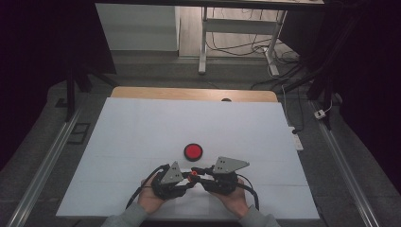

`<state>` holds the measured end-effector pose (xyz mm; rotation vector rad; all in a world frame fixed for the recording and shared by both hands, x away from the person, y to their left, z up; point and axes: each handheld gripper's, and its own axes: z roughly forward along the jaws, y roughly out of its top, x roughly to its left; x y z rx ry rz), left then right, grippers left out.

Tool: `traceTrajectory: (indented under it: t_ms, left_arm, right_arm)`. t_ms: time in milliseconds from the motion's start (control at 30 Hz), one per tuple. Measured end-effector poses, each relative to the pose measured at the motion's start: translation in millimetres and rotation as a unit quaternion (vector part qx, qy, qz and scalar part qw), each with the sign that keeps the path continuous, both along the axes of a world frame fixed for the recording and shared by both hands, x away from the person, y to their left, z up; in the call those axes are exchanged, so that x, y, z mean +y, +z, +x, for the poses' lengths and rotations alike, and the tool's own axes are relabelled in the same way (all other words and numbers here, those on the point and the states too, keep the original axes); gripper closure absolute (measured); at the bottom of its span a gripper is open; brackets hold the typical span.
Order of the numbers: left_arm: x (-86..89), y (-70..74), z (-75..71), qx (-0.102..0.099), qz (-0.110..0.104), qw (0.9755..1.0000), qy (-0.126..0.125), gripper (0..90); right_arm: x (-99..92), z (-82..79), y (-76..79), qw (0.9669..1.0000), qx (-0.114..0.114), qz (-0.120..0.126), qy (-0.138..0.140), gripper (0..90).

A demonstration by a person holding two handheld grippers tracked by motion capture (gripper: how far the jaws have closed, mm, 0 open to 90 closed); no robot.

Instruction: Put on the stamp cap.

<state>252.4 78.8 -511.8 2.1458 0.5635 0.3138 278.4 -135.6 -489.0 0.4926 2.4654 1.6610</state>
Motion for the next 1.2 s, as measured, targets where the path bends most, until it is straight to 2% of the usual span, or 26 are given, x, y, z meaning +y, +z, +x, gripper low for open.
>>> traceTrajectory:
  t_ms: [500, 1200]
  left_arm:
    - [-0.5, -0.1, -0.7, -0.004, 0.003, 1.0, 0.002, 65.0]
    - [-1.7, -2.2, -0.2, 0.001, 0.009, 0.9999, 0.007, 65.0]
  right_arm:
    - [-0.6, -0.1, -1.5, 1.0, 0.003, 0.004, -0.002, 72.6]
    - [-0.2, 0.1, -5.2, 1.0, 0.004, 0.002, -0.004, 72.7]
